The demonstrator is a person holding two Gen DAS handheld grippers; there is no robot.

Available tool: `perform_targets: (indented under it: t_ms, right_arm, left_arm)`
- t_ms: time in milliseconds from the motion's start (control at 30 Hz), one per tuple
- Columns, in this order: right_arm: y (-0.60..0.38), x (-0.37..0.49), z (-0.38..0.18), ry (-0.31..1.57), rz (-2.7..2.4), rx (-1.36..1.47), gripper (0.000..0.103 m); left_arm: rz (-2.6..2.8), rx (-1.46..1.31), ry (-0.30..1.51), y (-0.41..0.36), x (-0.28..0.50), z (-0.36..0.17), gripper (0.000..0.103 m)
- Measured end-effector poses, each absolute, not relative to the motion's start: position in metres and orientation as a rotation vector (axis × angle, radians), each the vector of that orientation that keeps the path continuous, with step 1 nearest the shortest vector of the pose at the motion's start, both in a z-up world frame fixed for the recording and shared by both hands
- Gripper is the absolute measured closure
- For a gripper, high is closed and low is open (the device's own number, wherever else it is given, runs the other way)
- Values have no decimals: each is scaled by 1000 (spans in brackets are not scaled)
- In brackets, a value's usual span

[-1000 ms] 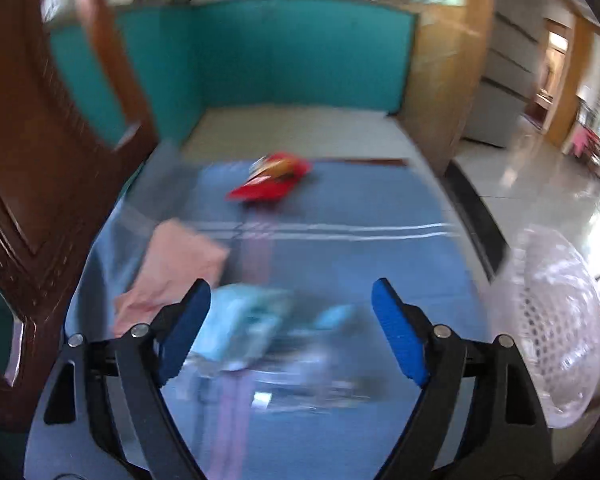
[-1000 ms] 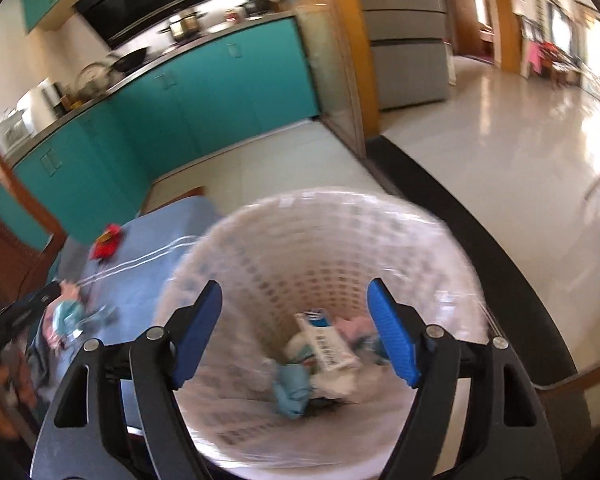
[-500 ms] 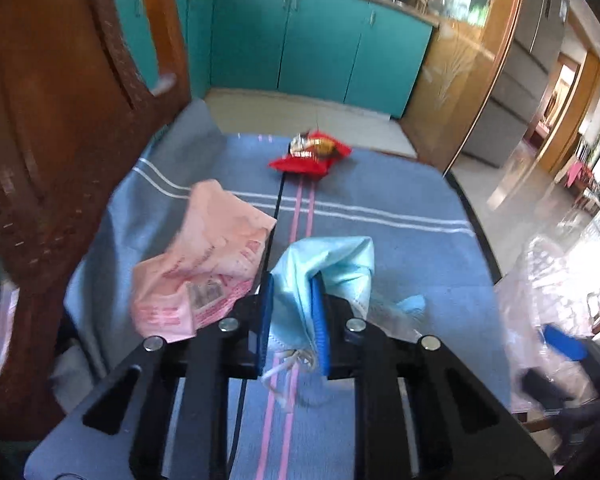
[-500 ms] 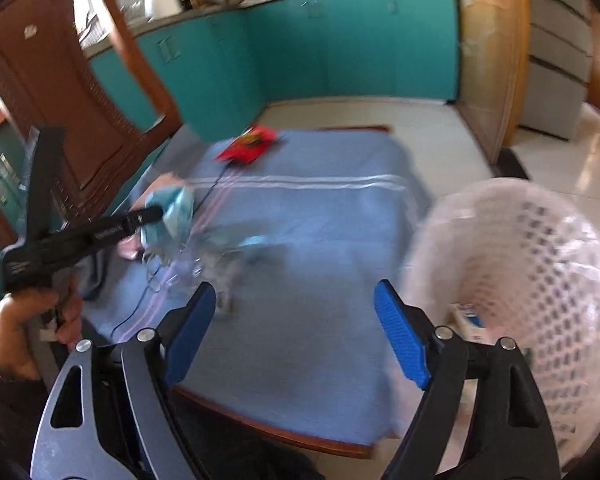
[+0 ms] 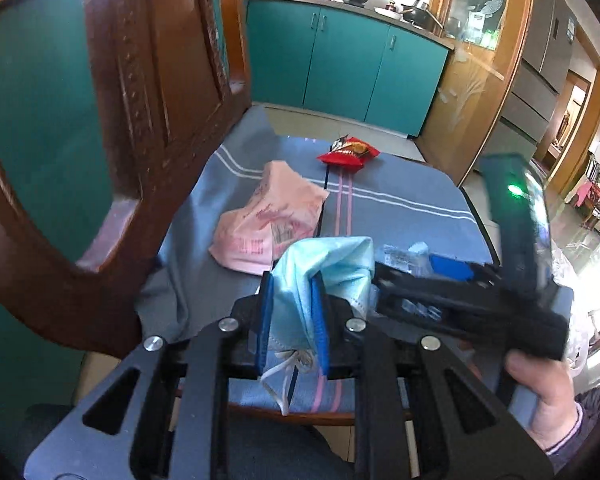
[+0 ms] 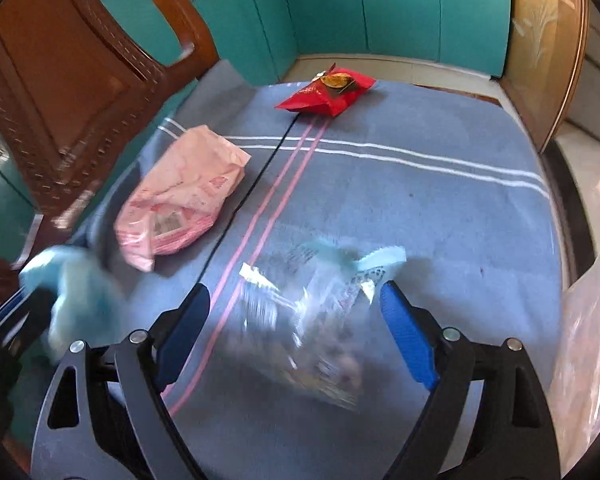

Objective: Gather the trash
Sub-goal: 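Grasp the light blue face mask with the left tool while the right tool grasps the clear plastic bag, then carry the face mask and plastic bag over the basket and release both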

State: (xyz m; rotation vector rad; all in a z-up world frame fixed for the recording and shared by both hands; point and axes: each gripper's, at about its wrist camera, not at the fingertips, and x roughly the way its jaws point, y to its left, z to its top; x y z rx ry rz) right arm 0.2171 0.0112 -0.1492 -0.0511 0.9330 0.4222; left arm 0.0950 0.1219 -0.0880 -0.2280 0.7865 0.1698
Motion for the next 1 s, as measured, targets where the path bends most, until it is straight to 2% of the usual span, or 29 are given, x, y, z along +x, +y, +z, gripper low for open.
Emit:
perform_targets:
  t_ms: [200,233,267,433,800,1000]
  right_arm:
    - [22,225,-159,925,359,-122,19]
    - [22,224,-159,914,357,-131,28]
    - [22,222,-160,910,360,-142,41]
    - [17,215,-160,911,394,-144,49]
    - [-27,192,-132,837,358,-91,50]
    - [-50,190,-135,858,347,-33,50]
  left_arm:
    - [155,-230,785,122,88,-89,83]
    - [153,-230,783,121,87,-88,83]
    - [147,-227,782,120,87,-88,83]
    - [127,-224,777,118,86,-89,83]
    - [93,-220,793,105,88,-95,83]
    - [65,-209,799,93,90,-98,83]
